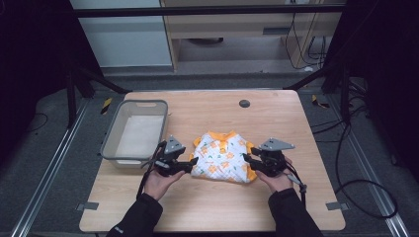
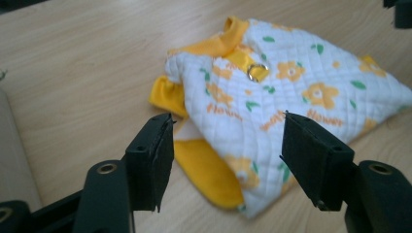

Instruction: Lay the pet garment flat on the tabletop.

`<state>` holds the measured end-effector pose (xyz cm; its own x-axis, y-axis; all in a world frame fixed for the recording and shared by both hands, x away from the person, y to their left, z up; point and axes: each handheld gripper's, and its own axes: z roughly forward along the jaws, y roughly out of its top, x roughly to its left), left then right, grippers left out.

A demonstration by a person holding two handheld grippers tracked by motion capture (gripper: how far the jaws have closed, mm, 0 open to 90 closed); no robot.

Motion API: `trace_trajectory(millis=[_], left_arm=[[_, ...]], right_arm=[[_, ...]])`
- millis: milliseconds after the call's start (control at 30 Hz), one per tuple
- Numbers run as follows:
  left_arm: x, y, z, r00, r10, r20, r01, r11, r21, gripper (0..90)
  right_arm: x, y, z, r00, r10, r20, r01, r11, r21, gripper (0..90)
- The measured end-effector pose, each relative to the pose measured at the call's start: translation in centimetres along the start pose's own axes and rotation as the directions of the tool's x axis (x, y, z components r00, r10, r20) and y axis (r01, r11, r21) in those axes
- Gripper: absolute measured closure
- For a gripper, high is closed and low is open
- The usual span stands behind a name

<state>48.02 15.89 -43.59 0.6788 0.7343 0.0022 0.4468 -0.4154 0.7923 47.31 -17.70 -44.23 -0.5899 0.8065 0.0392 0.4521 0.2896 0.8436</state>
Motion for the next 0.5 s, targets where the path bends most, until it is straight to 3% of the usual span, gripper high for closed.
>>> trace_trajectory(millis=[33,200,233,500], left_arm=[[0.0,-0.3,-0.2,1.0,0.0,0.002,0.0,1.0,0.004,35.5],[-0.2,-2.2,-0.2,0.9999,0.004,0.01,-0.004,0.9996,0.026,34.7],[-0.3,-2.8,0.1,0.9999,0.002,0.015,-0.002,0.9996,0.027,34.9],[-0.9,-3.7,1.7,0.9994,0.025,0.025,-0.027,0.9965,0.08,38.9]], right_arm=[[0.0,-0.7,-0.9,0.9999,-0.008,-0.01,0.008,1.0,0.003,54.7],[0.3,-2.4,-1.9,0.9994,-0.017,-0.03,0.018,0.999,0.031,50.2],[0.5,-3.2,-2.0,0.9977,-0.035,-0.057,0.038,0.999,0.039,49.6],[1.2,-4.8,-0.6,0.995,-0.038,-0.092,0.047,0.994,0.098,50.0]])
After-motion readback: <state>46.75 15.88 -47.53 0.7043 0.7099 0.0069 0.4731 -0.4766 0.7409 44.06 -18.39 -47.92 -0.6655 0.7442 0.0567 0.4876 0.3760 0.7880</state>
